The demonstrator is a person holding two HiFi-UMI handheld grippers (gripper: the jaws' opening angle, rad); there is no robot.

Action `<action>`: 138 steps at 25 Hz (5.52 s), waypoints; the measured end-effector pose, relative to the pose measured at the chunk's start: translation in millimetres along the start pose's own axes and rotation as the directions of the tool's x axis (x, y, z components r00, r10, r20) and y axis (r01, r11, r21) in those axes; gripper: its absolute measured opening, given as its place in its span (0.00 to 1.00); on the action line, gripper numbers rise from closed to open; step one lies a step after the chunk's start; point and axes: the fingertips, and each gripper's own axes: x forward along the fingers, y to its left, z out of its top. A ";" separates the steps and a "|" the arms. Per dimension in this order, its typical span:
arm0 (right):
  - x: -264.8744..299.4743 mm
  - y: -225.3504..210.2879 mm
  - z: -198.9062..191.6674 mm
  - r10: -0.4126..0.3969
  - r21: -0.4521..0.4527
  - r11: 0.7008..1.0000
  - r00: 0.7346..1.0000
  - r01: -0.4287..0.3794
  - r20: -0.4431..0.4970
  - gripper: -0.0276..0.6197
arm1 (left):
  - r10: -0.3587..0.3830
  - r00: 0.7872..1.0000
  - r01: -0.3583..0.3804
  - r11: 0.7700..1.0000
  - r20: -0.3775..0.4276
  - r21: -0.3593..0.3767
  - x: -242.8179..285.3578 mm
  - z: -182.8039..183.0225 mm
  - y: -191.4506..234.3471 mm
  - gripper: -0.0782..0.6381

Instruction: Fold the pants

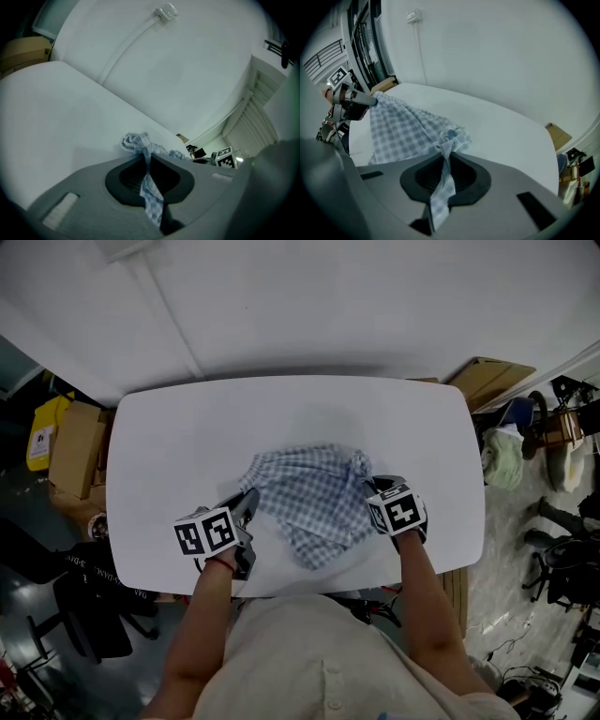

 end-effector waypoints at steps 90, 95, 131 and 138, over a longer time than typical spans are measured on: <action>2.5 374.0 145.3 0.493 -0.628 0.662 0.869 -0.410 -0.047 0.34 | 0.578 0.815 -0.555 0.792 0.022 -0.256 -335.3 -93.2 305.7 0.37; -3.5 364.1 146.6 0.485 -0.625 0.674 0.874 -0.394 -0.027 0.35 | 0.688 0.725 -0.653 0.703 0.035 -0.282 -376.7 -98.1 325.8 0.37; -35.9 117.4 -21.0 0.180 -0.172 0.971 0.982 -0.167 0.060 0.28 | 0.032 0.930 0.185 0.821 -0.366 0.540 5.7 -88.6 -65.0 0.29; -23.6 104.6 -34.4 0.163 -0.131 0.979 0.985 -0.156 0.049 0.28 | 0.025 0.904 0.236 0.804 -0.427 0.546 33.2 -111.5 -83.5 0.29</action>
